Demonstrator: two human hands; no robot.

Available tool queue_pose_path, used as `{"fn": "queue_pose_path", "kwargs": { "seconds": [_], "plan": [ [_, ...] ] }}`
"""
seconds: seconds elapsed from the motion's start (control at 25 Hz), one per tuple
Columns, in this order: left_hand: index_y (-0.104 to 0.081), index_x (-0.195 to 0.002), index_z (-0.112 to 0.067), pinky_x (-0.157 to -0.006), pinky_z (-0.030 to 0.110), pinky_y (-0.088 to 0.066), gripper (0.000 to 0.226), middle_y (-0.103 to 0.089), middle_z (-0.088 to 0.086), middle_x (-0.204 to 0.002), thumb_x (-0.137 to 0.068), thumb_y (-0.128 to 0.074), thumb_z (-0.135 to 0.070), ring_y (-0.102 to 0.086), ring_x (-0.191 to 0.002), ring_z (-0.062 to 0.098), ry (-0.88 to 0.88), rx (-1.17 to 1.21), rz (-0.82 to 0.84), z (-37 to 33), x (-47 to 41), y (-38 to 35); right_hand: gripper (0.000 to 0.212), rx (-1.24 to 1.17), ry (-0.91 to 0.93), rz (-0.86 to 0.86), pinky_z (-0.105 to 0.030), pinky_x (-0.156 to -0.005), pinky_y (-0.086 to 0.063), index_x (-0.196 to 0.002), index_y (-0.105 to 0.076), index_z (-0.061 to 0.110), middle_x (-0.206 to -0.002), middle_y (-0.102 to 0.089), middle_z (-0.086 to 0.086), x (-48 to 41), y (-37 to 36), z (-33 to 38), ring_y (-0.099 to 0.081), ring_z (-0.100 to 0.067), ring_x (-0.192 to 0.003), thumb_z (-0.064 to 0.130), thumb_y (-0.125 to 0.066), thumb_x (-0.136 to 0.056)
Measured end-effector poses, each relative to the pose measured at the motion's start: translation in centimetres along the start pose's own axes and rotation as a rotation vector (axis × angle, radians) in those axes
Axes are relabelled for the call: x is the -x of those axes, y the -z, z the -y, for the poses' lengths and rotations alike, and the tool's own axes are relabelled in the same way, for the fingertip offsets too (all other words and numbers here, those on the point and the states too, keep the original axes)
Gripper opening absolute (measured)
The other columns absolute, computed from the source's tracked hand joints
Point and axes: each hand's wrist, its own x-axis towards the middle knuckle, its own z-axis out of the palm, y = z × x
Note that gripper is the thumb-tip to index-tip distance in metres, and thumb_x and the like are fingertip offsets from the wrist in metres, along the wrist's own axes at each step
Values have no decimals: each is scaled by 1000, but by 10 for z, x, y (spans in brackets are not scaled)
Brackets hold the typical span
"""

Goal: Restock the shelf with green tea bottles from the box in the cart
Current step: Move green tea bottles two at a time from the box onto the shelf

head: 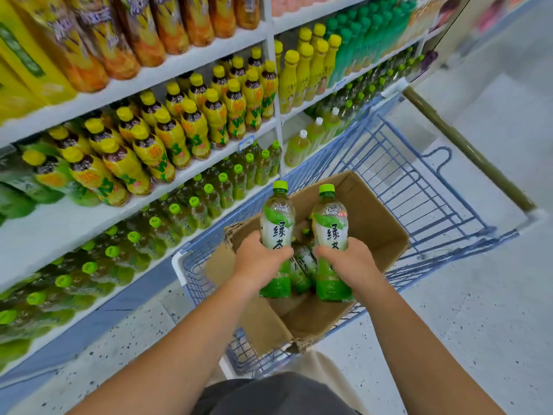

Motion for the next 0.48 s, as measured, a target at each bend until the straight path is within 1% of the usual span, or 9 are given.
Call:
{"fn": "queue_pose_path", "kwargs": {
  "seconds": [0.08,0.12,0.2,0.28,0.36,0.48],
  "plan": [
    [-66,-99,-21,-62,31,-54,25,-71,-1,-90,-78,-79,-25,-67,-78,15,-52,13,-9,-5,23,15,11,10,66,13,-50,-81,-60,-85,-71,17,-88,-74,-7,19,2,12,-71,-25,-82,24,-78,-80],
    [-65,-97,-22,-61,30,-52,22,-70,-1,-90,-80,-79,-24,-67,-77,15,-74,26,-12,-6,34,22,12,23,98,36,-50,-81,-60,-86,-71,17,-88,-74,-8,26,3,18,-72,-26,-82,25,-78,-80],
    [-64,-97,-26,-61,31,-54,22,-71,-1,-93,-80,-78,-26,-69,-79,17,-97,63,-42,-5,55,33,15,54,162,88,-50,-80,-60,-88,-71,17,-87,-75,-7,39,2,31,-72,-25,-80,27,-79,-80],
    [-63,-97,-29,-57,29,-52,22,-71,-2,-93,-80,-78,-29,-69,-79,18,-107,90,-116,-1,78,46,15,79,243,142,-48,-78,-60,-87,-71,17,-86,-75,-7,53,-3,42,-72,-25,-78,27,-79,-79],
    [-64,-97,-26,-54,26,-47,23,-71,-1,-91,-79,-79,-29,-68,-76,16,-125,112,-222,5,100,58,17,108,307,185,-46,-79,-59,-87,-72,18,-86,-75,-5,66,-12,48,-72,-23,-80,30,-80,-77],
    [-65,-95,-23,-56,26,-50,25,-70,-3,-87,-76,-81,-26,-66,-74,11,-156,136,-382,17,138,83,24,138,377,251,-42,-79,-58,-91,-72,20,-89,-75,0,89,-33,55,-70,-20,-82,37,-81,-75]
  ]
}}
